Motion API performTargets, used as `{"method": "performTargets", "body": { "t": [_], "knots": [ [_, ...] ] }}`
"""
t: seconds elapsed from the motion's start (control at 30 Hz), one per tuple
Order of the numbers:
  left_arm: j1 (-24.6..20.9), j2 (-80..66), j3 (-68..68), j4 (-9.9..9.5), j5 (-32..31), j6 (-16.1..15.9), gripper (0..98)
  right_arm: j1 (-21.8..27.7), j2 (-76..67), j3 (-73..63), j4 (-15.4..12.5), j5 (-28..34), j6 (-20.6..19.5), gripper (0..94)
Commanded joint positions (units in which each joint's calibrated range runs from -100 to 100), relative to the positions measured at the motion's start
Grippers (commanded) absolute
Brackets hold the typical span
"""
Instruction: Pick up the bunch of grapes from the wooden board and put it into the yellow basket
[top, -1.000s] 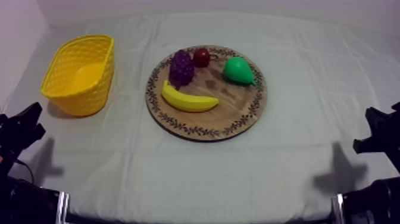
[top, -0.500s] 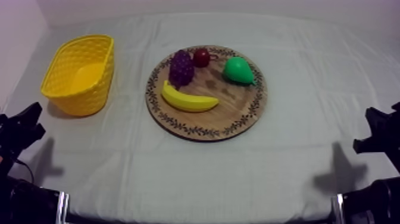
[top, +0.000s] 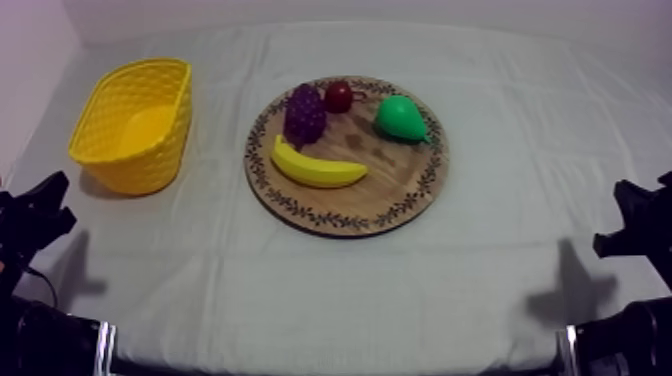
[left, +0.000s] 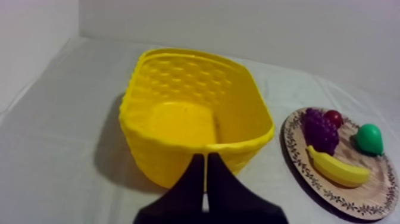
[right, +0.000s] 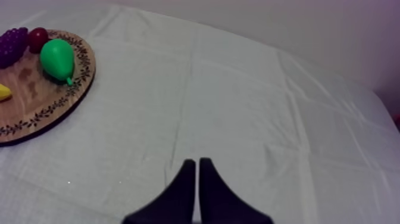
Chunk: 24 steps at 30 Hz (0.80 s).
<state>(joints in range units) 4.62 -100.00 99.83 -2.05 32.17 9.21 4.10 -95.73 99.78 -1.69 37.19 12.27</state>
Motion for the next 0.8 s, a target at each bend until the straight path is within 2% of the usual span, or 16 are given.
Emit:
{"method": "performTargets", "body": {
  "t": [0.0, 0.2, 0.43, 0.6, 0.77],
  "knots": [
    [-0.09, 0.00, 0.05, 0.08, -0.09, -1.99, 0.0, 0.03, -0.02, -0.01, 0.01, -0.01, -0.01, 0.5],
    [1.04, 3.55, -1.82, 0.09, -4.05, -2.60, 0.0, 0.03, -0.02, -0.01, 0.01, -0.01, 0.01, 0.5],
    [3.60, 16.21, -12.53, -1.53, -4.92, -2.53, 0.0, 0.03, -0.02, -0.01, 0.01, -0.01, 0.01, 0.5],
    [6.03, 27.67, -23.20, -1.74, -3.60, -3.37, 0.0, 0.03, -0.02, -0.01, 0.01, -0.01, 0.01, 0.5],
    [9.05, 38.99, -35.34, -1.80, 0.90, -5.14, 0.0, 0.03, -0.02, -0.01, 0.01, -0.01, 0.01, 0.5]
  ]
}}
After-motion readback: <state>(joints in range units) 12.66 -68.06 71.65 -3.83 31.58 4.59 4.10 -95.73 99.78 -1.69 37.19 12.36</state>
